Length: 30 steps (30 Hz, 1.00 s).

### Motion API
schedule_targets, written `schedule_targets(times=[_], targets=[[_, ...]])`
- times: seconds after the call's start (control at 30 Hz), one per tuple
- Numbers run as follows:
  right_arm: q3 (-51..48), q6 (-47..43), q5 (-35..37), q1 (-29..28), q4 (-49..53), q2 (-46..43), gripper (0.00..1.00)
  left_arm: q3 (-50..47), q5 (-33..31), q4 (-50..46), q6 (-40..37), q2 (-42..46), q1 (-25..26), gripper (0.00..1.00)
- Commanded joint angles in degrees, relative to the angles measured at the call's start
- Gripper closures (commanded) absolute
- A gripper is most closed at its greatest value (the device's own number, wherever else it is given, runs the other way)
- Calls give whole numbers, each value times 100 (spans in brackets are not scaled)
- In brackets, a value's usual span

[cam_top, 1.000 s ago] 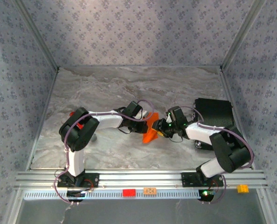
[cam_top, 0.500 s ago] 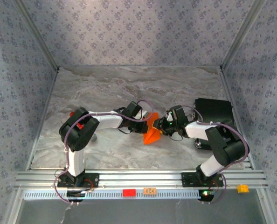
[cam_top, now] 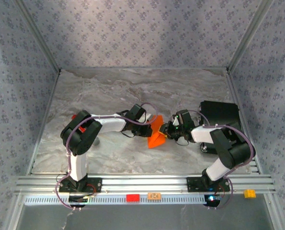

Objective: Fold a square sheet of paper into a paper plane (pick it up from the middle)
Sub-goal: Turn over the paper at the center of the table.

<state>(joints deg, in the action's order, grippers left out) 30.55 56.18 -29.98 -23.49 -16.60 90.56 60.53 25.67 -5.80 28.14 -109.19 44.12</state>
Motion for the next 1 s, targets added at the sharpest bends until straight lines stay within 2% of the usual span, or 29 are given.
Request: schedule_targets(times=[0.0, 0.3, 0.5, 0.63, 0.97], targets=[[-91, 38, -107, 38, -89, 100, 78, -129, -36, -237, 25, 117, -29, 92], [-145, 22, -92, 65, -154, 47, 86, -165, -38, -184, 38, 225, -34, 89], [-150, -75, -15, 68, -67, -190, 88, -291, -213, -85, 152, 597, -22, 76], [-73, -374, 163, 21, 435, -586, 88, -394, -492, -88, 192, 1030, -21, 65], [465, -1288, 1277, -280, 2390, -1662, 89, -1046, -1381, 171, 306, 2396, -31, 52]])
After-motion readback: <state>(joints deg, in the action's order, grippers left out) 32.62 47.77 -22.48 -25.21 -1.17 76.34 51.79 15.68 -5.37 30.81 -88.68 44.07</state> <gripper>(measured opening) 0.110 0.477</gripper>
